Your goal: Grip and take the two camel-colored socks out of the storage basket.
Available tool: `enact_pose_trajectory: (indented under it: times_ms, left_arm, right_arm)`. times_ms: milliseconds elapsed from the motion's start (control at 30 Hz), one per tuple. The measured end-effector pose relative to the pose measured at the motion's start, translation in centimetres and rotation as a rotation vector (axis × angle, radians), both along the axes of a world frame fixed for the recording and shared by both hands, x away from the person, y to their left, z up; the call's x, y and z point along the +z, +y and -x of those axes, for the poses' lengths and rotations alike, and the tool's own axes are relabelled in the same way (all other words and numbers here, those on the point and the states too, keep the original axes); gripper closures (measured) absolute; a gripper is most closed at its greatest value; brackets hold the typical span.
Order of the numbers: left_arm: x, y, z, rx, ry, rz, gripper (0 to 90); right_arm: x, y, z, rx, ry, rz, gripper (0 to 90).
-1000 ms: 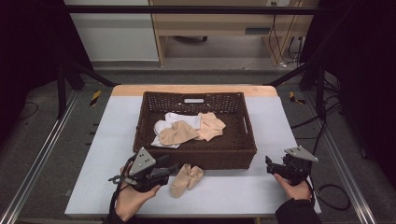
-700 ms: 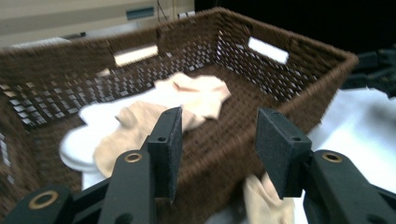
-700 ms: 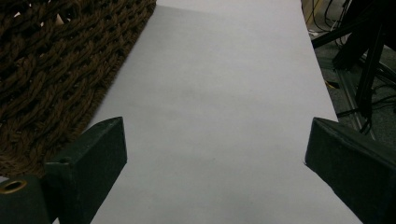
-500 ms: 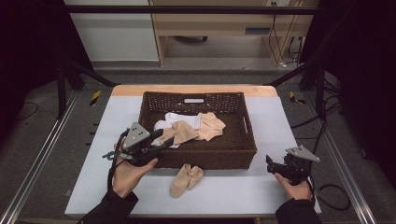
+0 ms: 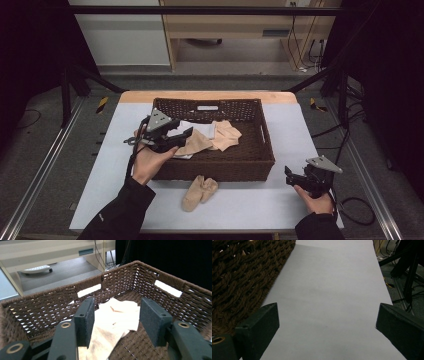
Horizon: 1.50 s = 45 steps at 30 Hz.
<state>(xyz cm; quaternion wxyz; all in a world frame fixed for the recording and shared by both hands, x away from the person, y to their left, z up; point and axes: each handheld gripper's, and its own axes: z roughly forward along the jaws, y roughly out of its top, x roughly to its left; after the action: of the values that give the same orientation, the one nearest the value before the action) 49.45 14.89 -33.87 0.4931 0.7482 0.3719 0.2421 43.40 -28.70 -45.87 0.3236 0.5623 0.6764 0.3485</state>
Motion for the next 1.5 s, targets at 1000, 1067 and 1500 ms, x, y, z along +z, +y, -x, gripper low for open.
enact_pose_trajectory:
  times_ms: [1000, 1067, 1500]
  left_arm:
    - [-4.6, -0.2, -8.9, 0.146, 0.075, -0.098, 40.6]
    - [-5.6, -0.3, -9.3, 0.146, 0.105, -0.109, 41.5]
    - [-7.4, -0.4, -9.2, 0.107, 0.172, -0.131, 43.4]
  right_arm:
    - [0.0, -0.1, -0.2, -0.002, 0.000, -0.004, 5.5]
    - [0.0, -0.1, -0.2, -0.002, 0.000, -0.007, 5.5]
    - [-0.2, 0.0, -0.4, -0.001, 0.008, 0.002, 6.1]
